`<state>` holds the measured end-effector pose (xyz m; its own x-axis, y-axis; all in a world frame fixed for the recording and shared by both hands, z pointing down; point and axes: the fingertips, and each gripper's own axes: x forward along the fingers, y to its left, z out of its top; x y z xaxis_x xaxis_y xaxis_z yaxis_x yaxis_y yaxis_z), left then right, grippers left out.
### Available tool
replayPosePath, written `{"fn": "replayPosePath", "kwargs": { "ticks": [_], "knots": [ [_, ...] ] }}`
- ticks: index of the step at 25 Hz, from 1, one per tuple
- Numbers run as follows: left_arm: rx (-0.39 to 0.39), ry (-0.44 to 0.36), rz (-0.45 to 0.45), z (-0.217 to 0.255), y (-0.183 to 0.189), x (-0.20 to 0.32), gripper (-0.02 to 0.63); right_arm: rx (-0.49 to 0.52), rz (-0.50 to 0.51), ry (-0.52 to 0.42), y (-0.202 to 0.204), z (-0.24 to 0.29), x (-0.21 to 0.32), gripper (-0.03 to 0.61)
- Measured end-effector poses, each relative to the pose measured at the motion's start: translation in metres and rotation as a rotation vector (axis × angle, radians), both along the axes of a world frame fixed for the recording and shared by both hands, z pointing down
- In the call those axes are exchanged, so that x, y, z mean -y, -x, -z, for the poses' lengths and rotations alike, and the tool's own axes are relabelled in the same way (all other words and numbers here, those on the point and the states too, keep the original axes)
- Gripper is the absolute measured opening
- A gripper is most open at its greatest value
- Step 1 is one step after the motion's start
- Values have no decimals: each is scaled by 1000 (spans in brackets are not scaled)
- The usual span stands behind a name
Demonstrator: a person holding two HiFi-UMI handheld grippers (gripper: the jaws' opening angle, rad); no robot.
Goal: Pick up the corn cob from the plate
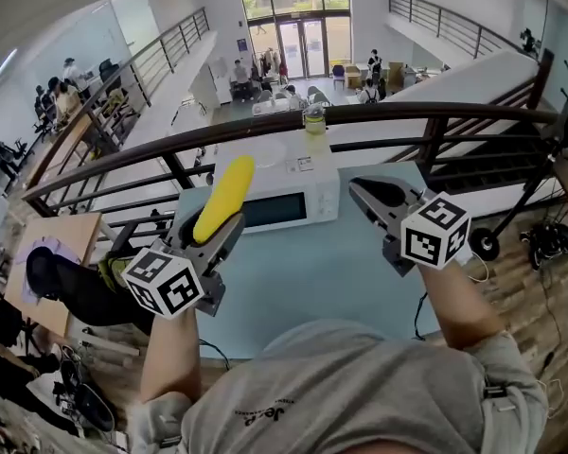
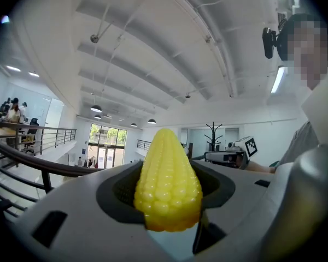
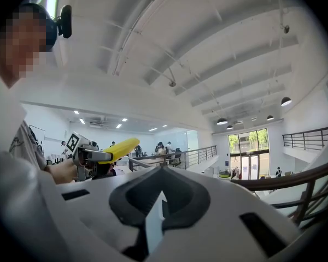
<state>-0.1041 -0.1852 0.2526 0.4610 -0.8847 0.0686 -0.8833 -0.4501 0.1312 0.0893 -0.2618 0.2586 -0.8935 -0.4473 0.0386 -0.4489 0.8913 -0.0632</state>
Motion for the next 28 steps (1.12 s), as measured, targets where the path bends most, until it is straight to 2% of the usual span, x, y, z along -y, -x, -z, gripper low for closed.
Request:
{"fn": "replayPosePath", "kwargs": {
  "ticks": [7,13,19,23,28],
  "knots": [
    [21,68,54,-41,-38,-19,256,-12,55,1,-32,-23,-7,15],
    [18,128,80,-82,-42,-27,256,-51,89,3,-26,-56,-10,15],
    [8,170,45,-120,-13,-32,256,-96,63,47,0,-90,-20,15],
    [20,195,13,-142,22,-29,256,-98,17,96,30,-110,-24,15],
    [-5,232,-28,-168,64,-34,256,-119,-3,138,72,-138,-36,14]
  ]
}}
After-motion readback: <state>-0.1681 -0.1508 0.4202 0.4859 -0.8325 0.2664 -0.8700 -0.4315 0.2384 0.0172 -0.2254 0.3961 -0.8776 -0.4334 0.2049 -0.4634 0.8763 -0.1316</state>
